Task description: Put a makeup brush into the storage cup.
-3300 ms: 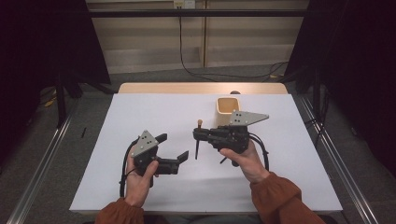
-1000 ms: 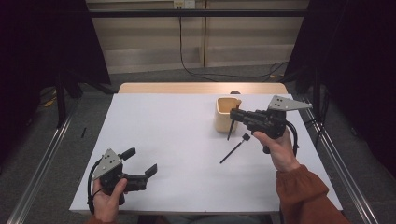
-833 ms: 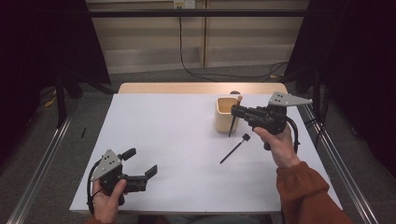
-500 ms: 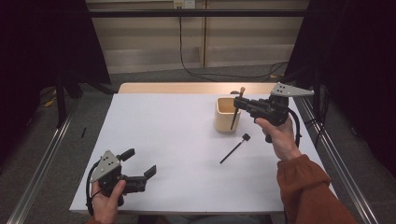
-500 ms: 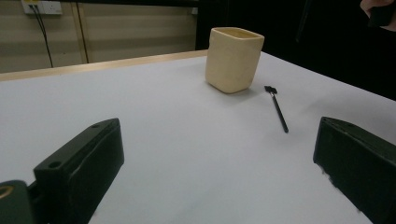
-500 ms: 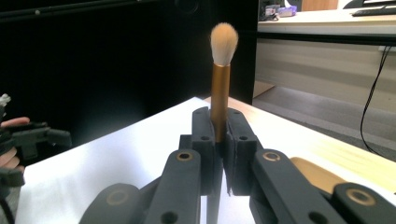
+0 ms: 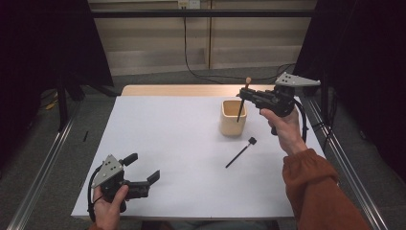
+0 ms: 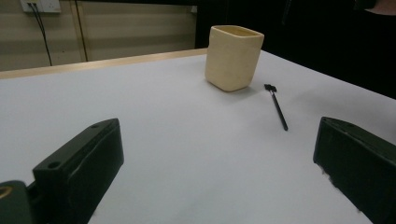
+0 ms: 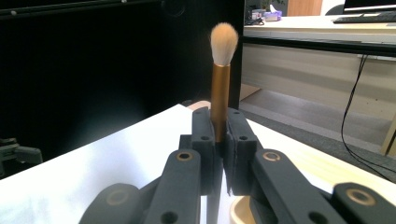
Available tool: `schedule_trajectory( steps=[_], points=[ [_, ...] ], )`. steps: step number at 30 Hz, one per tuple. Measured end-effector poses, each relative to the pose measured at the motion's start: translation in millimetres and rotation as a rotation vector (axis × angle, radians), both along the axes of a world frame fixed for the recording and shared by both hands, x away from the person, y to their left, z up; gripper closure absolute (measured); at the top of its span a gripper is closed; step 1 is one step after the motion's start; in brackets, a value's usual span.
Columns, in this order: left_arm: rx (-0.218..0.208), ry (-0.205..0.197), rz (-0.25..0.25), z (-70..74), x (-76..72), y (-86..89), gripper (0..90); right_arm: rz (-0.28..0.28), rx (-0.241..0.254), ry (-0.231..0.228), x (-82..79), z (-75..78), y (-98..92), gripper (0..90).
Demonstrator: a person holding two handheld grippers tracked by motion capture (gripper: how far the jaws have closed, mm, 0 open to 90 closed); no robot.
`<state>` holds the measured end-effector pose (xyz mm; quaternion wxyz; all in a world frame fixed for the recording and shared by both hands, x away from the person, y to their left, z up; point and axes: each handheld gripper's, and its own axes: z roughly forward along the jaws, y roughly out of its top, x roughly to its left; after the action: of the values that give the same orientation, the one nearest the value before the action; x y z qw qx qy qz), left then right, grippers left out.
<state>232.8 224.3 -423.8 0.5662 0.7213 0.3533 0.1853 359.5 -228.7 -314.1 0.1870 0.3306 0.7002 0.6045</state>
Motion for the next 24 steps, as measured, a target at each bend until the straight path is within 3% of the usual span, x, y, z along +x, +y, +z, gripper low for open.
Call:
schedule_trajectory(
  steps=[11,24],
  points=[
    [0.001,0.001,0.001,-0.1,0.2,5.6,1.6,-0.035,-0.022,-0.022,20.5,8.8,4.5,84.1],
    [0.001,-0.005,-0.003,0.2,-0.1,6.5,1.7,-0.095,-0.039,-0.017,46.1,6.3,-1.8,84.1]
  ],
)
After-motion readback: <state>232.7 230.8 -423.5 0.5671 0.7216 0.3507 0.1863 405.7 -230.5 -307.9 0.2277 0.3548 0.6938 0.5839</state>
